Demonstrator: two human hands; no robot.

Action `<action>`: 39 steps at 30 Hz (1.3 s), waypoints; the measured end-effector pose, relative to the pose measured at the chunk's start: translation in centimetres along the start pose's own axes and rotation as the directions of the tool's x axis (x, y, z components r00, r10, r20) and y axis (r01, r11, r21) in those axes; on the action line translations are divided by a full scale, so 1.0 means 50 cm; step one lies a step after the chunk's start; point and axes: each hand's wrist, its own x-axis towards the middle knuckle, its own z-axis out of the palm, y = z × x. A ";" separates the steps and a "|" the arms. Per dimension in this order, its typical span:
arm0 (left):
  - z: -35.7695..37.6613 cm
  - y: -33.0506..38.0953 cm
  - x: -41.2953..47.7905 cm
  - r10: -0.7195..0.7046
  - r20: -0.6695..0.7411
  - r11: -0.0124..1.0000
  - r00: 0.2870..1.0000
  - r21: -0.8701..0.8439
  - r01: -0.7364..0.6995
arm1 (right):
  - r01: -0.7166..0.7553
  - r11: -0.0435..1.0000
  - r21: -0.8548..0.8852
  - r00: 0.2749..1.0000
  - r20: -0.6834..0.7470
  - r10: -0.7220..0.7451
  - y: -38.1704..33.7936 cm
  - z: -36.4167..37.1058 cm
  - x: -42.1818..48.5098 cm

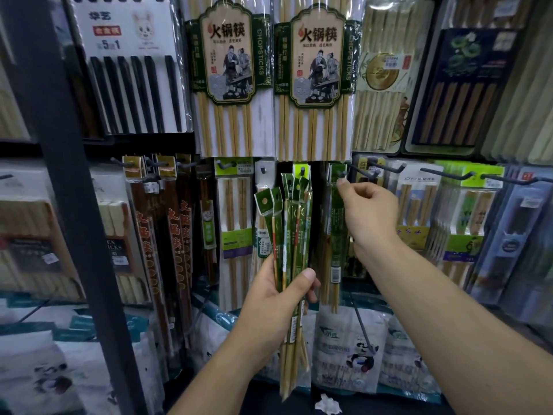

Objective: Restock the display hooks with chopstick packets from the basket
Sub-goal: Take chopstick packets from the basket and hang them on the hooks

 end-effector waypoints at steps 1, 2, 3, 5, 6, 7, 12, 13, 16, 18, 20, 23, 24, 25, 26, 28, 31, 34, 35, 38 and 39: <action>0.000 0.000 0.000 0.003 0.000 1.000 1.000 -0.003 -0.003 | -0.004 1.000 0.001 1.000 -0.004 0.004 0.003 0.000 -0.001; 0.000 0.001 0.000 0.004 -0.001 1.000 1.000 -0.008 -0.004 | -0.005 1.000 0.010 1.000 -0.007 0.005 0.007 0.000 -0.004; 0.001 0.002 -0.001 0.001 -0.002 1.000 1.000 -0.016 -0.001 | -0.002 1.000 0.021 1.000 -0.012 0.002 0.010 -0.002 -0.009; 0.001 0.004 -0.002 -0.003 -0.001 0.999 1.000 -0.042 0.003 | 0.012 0.999 0.037 1.000 -0.021 -0.011 0.014 -0.009 -0.026; 0.001 0.006 -0.003 -0.001 0.002 0.998 1.000 -0.059 0.002 | 0.015 0.999 0.039 1.000 -0.012 -0.015 0.014 -0.013 -0.035; 0.001 0.007 -0.004 0.001 0.006 0.997 1.000 -0.077 -0.001 | 0.009 0.999 0.043 1.000 0.014 -0.010 0.012 -0.018 -0.044; 0.006 0.015 -0.008 -0.007 0.028 0.990 1.000 -0.140 0.011 | -0.094 0.987 0.132 0.935 0.353 0.042 -0.014 -0.031 -0.083; 0.007 0.016 -0.009 -0.012 0.039 0.988 0.999 -0.153 0.018 | -0.102 0.983 0.154 0.922 0.386 0.035 -0.018 -0.033 -0.085; 0.008 0.018 -0.013 -0.037 0.059 0.982 0.998 -0.183 0.047 | -0.131 0.973 0.191 0.912 0.407 0.043 -0.026 -0.038 -0.083; 0.007 0.018 -0.013 -0.043 0.058 0.981 0.997 -0.186 0.054 | -0.157 0.963 0.217 0.907 0.417 0.054 -0.027 -0.042 -0.079; 0.009 0.016 -0.014 -0.043 0.061 0.982 0.997 -0.179 0.053 | -0.168 0.957 0.236 0.902 0.429 0.053 -0.029 -0.045 -0.078; 0.013 0.011 -0.015 -0.030 0.050 0.989 0.998 -0.146 0.037 | -0.108 0.971 0.212 0.925 0.380 0.020 -0.030 -0.047 -0.077; 0.012 0.009 -0.014 -0.025 0.036 0.990 0.999 -0.136 0.029 | -0.071 0.978 0.194 0.936 0.353 -0.002 -0.030 -0.047 -0.077; 0.011 0.007 -0.013 -0.020 0.018 0.991 1.000 -0.132 0.022 | -0.032 0.983 0.182 0.946 0.322 -0.029 -0.030 -0.048 -0.076; 0.009 0.005 -0.011 -0.014 0.001 0.992 1.000 -0.128 0.014 | 0.004 0.985 0.174 0.955 0.291 -0.056 -0.030 -0.048 -0.074; 0.001 -0.001 -0.005 -0.003 -0.025 0.994 1.000 -0.107 0.001 | 0.058 0.985 0.161 0.966 0.239 -0.096 -0.031 -0.048 -0.069; -0.007 -0.005 0.000 0.002 -0.041 0.997 0.999 -0.078 -0.006 | 0.077 0.987 0.144 0.977 0.186 -0.104 -0.033 -0.045 -0.058; -0.007 -0.006 0.000 0.014 -0.015 0.997 1.000 -0.078 -0.015 | 0.075 0.990 0.122 0.983 0.159 -0.094 -0.033 -0.041 -0.047; -0.006 -0.005 0.000 0.011 -0.009 0.997 1.000 -0.081 -0.012 | 0.078 0.990 0.117 0.984 0.153 -0.096 -0.033 -0.039 -0.043; -0.003 -0.003 0.000 -0.007 -0.007 0.996 1.000 -0.092 0.007 | 0.077 0.990 0.117 0.985 0.144 -0.094 -0.030 -0.033 -0.036; -0.002 -0.002 0.000 -0.009 -0.007 0.995 1.000 -0.096 0.009 | 0.075 0.991 0.114 0.986 0.138 -0.091 -0.028 -0.032 -0.033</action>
